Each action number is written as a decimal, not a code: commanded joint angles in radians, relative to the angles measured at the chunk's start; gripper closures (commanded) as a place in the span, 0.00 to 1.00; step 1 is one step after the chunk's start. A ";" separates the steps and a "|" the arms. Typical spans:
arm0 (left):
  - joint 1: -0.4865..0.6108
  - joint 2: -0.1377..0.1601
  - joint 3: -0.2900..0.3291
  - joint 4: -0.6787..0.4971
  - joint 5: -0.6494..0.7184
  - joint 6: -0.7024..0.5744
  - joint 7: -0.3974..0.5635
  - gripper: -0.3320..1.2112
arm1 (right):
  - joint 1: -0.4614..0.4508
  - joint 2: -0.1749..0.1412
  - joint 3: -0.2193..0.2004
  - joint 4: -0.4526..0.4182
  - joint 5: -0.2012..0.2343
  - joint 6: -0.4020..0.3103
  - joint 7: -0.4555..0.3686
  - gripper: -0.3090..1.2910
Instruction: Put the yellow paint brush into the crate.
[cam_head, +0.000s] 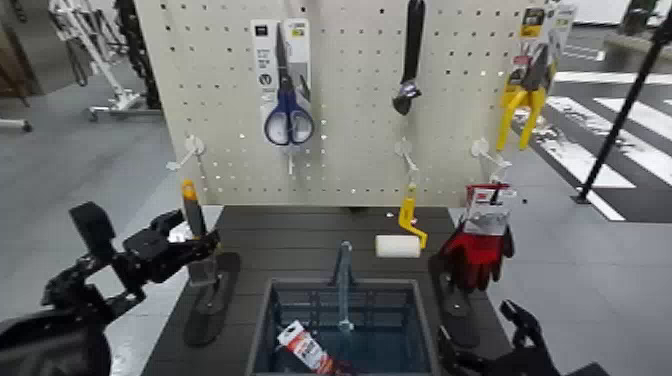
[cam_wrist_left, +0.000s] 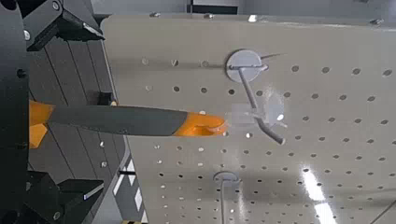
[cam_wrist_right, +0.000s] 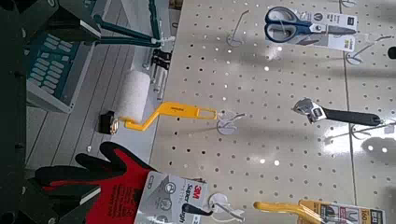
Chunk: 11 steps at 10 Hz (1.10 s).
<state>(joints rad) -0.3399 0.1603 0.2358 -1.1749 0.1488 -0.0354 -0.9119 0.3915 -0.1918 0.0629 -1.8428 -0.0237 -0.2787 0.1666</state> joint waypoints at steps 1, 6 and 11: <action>-0.054 0.015 -0.047 0.075 -0.018 -0.012 -0.021 0.33 | -0.008 0.002 0.005 0.007 -0.004 0.001 0.004 0.29; -0.076 0.015 -0.053 0.078 -0.098 -0.035 -0.015 0.39 | -0.011 0.002 0.005 0.010 -0.010 0.001 0.014 0.29; -0.076 0.012 -0.053 0.069 -0.120 -0.028 -0.012 0.98 | -0.010 0.000 0.001 0.008 -0.010 -0.001 0.016 0.29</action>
<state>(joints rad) -0.4164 0.1720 0.1820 -1.1049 0.0291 -0.0635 -0.9234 0.3819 -0.1917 0.0645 -1.8346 -0.0338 -0.2792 0.1825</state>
